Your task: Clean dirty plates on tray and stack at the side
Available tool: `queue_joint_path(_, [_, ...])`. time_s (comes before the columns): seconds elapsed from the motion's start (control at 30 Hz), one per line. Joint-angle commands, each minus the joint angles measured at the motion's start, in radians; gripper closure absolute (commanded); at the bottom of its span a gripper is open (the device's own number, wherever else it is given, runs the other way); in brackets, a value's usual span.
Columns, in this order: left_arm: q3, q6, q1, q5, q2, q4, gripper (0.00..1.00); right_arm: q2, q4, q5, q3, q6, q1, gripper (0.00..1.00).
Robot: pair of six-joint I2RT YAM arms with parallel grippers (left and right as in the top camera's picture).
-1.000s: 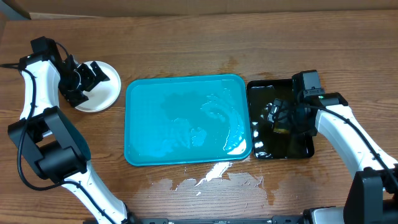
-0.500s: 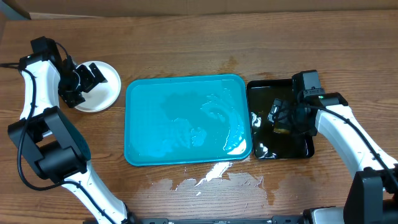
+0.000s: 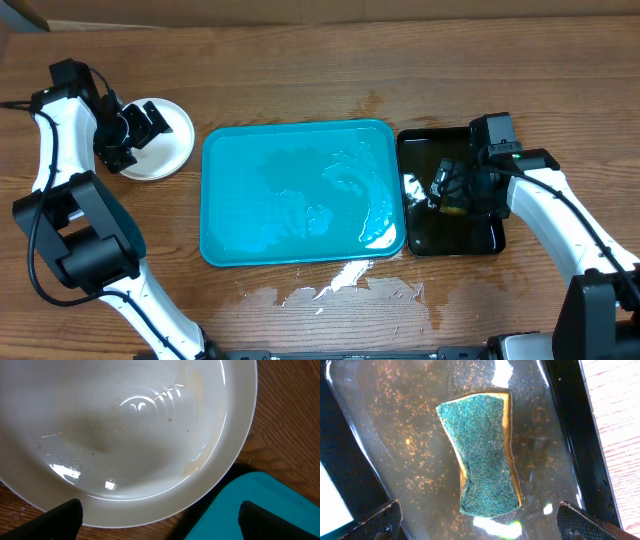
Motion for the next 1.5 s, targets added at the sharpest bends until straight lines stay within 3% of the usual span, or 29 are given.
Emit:
queue_joint_path(0.0, [-0.006, 0.011, 0.005, -0.009, 0.008, 0.003, 0.00, -0.051, 0.021, 0.010, -0.002, 0.004, -0.003, 0.00])
queue_joint_path(0.1, [-0.006, 0.011, 0.004, -0.009, 0.008, 0.003, 0.00, -0.134, 0.081, 0.009, -0.008, 0.004, -0.004, 0.00])
queue_joint_path(0.23, [-0.006, 0.011, 0.004, -0.009, 0.008, 0.003, 0.00, -0.305, 0.293, 0.009, -0.048, -0.010, -0.003, 0.00])
queue_joint_path(0.5, [-0.006, 0.011, 0.005, -0.009, 0.008, 0.003, 0.00, -0.753, 0.670, 0.005, -0.249, -0.214, -0.003, 0.00])
queue_joint_path(0.67, [-0.006, 0.011, 0.005, -0.009, 0.008, 0.003, 0.00, -1.039, 0.753, 0.012, -0.448, -0.318, -0.004, 0.00])
queue_joint_path(0.83, [-0.006, 0.011, 0.005, -0.009, 0.008, 0.003, 0.00, -1.277, 0.810, 0.018, -0.636, -0.307, -0.021, 0.00])
queue_joint_path(1.07, [-0.006, 0.011, 0.004, -0.009, 0.008, 0.003, 0.00, -1.417, 0.899, -0.007, -0.771, -0.306, -0.035, 0.00])
queue_joint_path(1.47, [-0.006, 0.011, 0.004, -0.009, 0.008, 0.003, 0.00, -1.567, 0.909, -0.055, -0.930, -0.250, -0.082, 0.00])
